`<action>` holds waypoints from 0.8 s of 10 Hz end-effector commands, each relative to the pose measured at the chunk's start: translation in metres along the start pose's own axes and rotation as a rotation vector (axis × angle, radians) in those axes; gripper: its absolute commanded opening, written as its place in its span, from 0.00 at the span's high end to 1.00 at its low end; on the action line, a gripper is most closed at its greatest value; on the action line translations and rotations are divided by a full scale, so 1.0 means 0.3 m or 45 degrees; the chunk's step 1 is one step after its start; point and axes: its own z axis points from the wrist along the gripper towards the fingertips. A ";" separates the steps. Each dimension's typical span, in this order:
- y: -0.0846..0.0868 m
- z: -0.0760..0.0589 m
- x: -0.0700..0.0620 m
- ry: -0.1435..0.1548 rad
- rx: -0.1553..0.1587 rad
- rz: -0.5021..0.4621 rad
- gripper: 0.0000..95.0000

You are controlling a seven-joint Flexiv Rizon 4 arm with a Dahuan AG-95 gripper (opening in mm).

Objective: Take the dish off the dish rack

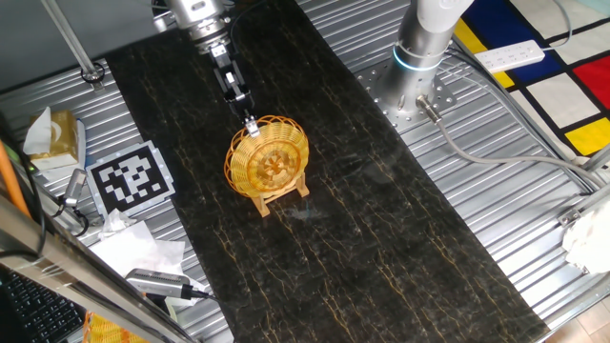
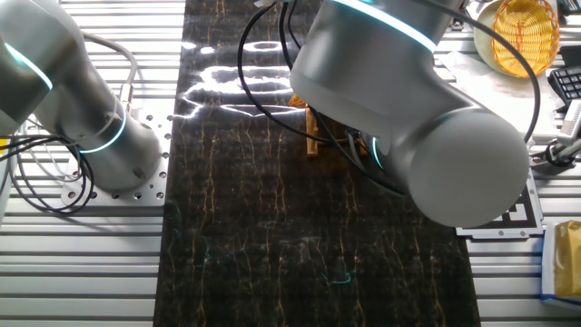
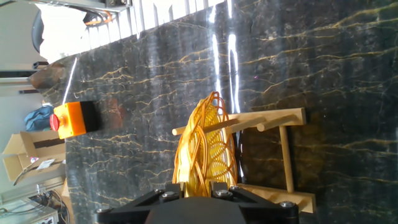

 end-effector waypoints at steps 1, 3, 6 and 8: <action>-0.019 -0.042 0.004 -0.014 0.001 0.077 1.00; -0.019 -0.042 0.004 -0.013 0.005 0.076 1.00; -0.019 -0.042 0.004 -0.013 0.001 0.075 1.00; -0.018 -0.053 0.008 -0.014 -0.004 0.074 1.00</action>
